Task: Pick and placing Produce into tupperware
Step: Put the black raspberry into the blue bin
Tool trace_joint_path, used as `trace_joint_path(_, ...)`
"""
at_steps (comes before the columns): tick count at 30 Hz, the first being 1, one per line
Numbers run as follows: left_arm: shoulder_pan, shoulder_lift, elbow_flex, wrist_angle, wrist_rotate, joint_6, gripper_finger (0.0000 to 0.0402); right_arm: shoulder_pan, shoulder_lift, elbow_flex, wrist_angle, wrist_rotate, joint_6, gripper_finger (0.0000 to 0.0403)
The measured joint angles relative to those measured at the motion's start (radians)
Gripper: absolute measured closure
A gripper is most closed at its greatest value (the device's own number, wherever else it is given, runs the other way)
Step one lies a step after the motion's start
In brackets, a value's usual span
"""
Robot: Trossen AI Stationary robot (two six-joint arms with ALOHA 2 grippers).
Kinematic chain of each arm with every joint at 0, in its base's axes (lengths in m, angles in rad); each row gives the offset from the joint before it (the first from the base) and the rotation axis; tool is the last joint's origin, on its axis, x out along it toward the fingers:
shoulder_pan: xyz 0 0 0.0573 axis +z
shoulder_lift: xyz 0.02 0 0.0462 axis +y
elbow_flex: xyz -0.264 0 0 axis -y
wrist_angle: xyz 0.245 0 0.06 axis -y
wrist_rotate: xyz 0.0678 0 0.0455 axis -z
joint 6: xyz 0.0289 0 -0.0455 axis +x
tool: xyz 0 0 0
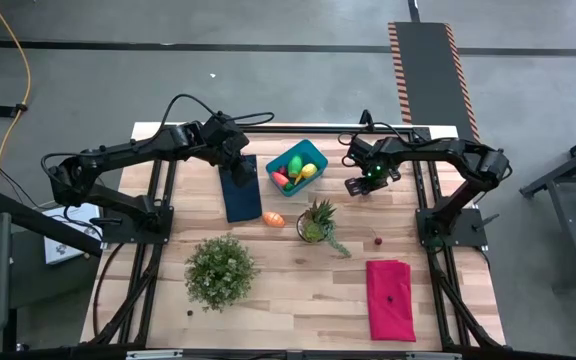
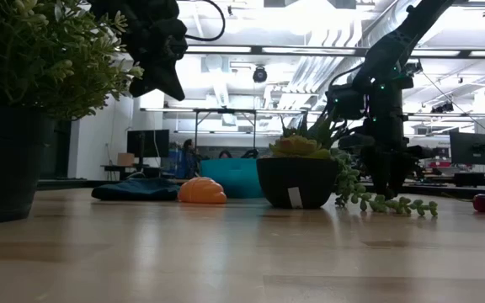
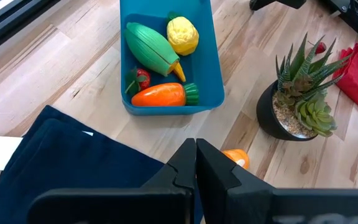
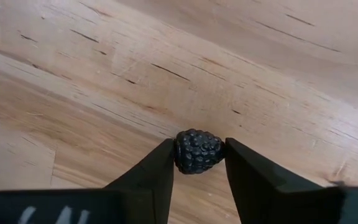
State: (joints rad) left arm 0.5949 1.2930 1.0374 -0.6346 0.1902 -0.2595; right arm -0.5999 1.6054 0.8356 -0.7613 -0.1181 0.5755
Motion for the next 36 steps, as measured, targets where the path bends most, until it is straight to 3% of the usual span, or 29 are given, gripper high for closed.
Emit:
trace_joint_path(22, 0.000, 0.000, 0.000, -0.002, 0.000, 0.000, 0.0401, 0.000, -0.010, 0.010, 0.037, -0.041, -0.012, 0.0285)
trace_joint_path(36, 0.000, 0.000, 0.000, -0.004, 0.000, 0.000, 0.0401, 0.024, -0.010, 0.174, 0.049, -0.053, -0.055, 0.0285)
